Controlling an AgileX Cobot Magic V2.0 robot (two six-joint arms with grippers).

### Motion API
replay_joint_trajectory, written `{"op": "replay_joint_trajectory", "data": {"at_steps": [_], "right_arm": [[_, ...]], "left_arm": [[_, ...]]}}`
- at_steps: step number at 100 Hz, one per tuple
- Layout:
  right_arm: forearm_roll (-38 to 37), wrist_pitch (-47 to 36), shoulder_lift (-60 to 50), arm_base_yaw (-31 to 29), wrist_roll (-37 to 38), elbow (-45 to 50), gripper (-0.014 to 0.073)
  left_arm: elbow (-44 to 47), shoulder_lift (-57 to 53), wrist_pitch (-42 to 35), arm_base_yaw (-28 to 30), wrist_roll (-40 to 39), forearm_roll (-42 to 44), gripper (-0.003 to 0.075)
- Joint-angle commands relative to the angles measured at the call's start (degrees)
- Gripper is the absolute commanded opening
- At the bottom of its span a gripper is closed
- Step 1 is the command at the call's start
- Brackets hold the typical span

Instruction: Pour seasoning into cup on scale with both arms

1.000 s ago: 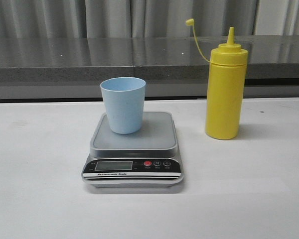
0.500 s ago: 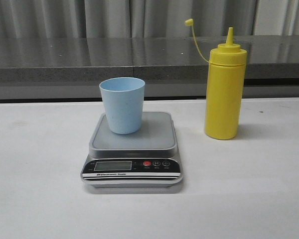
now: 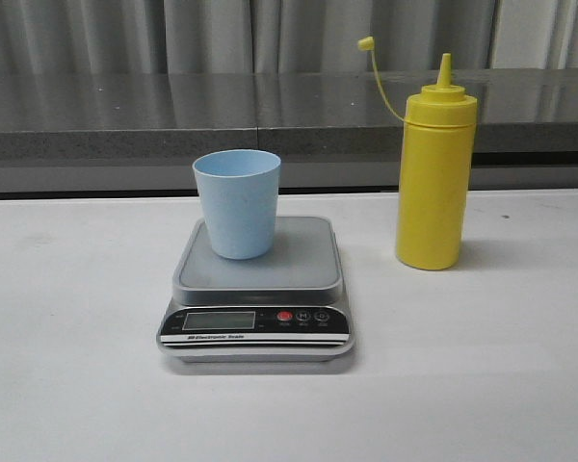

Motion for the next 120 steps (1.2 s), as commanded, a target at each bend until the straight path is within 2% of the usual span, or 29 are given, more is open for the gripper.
{"op": "replay_joint_trajectory", "data": {"at_steps": [1, 102, 112, 120], "right_arm": [[-0.7, -4.6, -1.3, -0.4, -0.5, -1.0, -0.0068], [-0.7, -6.1, -1.3, -0.4, -0.5, -1.0, -0.0068], [-0.7, -6.1, -1.3, -0.4, -0.5, -1.0, -0.0068], [-0.7, -6.1, -1.3, -0.4, -0.5, -1.0, -0.0068]], "left_arm": [[-1.5, 0.5, -4.4, 0.0, -0.6, -0.6, -0.0020], [-1.3, 0.5, -4.7, 0.0, -0.6, -0.2, -0.0020], [0.6, -0.1, -9.5, 0.6, -2.5, 4.5, -0.0020], [4.0, -1.2, -18.6, 1.6, -6.2, 8.2, -0.0020]]}}
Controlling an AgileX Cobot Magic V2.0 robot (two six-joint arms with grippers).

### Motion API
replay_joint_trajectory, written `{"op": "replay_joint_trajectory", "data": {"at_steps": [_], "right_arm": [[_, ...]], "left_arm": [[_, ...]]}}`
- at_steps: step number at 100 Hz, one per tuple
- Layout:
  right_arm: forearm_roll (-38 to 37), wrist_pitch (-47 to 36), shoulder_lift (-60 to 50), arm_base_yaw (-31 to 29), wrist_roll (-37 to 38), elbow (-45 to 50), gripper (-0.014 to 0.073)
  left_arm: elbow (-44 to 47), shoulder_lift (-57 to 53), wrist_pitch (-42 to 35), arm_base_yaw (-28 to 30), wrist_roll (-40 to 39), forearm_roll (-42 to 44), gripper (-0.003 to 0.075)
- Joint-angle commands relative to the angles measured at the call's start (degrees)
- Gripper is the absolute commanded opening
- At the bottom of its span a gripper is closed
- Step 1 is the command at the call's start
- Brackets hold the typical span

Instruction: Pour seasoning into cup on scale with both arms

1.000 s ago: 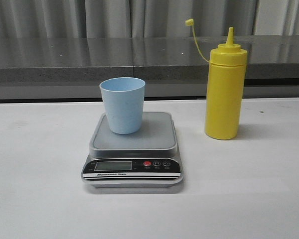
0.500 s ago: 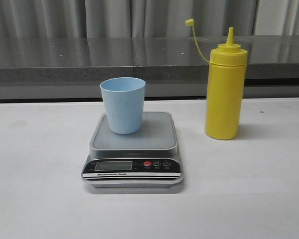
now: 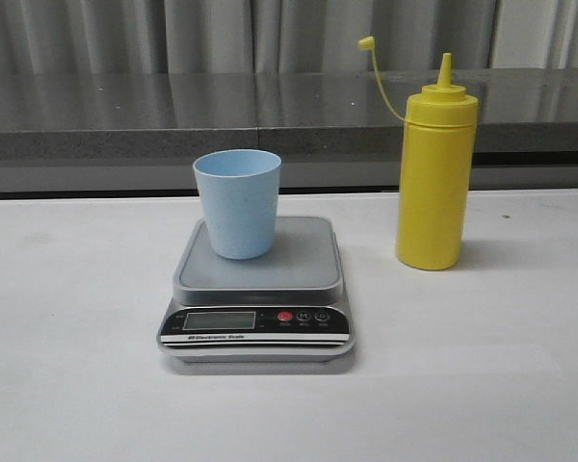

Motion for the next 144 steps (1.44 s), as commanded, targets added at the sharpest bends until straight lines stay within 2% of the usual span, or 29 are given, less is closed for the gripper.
{"op": "replay_joint_trajectory", "data": {"at_steps": [1, 11, 25, 52, 57, 144], "right_arm": [[-0.7, -4.8, -1.3, -0.4, -0.4, -1.0, -0.0068], [-0.7, -4.8, -1.3, -0.4, -0.4, -1.0, -0.0068], [-0.7, -4.8, -1.3, -0.4, -0.4, -1.0, -0.0068], [-0.7, -4.7, -1.3, -0.4, -0.4, -1.0, -0.0068], [-0.7, -4.7, -1.2, -0.4, -0.4, -1.0, -0.0068], [-0.7, -4.5, -1.2, -0.4, -0.4, -1.0, -0.0068]], "left_arm": [[2.0, -0.5, -13.7, 1.1, -4.0, 4.4, -0.0020], [6.8, -2.4, -21.3, 2.8, -4.6, 6.4, -0.0020], [11.7, -5.5, -21.7, 4.7, -7.7, 6.4, -0.0020], [22.9, -15.6, -28.0, 8.2, -7.0, 6.2, -0.0020], [22.6, -15.6, -25.0, 8.3, -6.9, 5.7, -0.0020], [22.8, -15.6, -25.8, 8.3, -4.9, 5.4, -0.0020]]}}
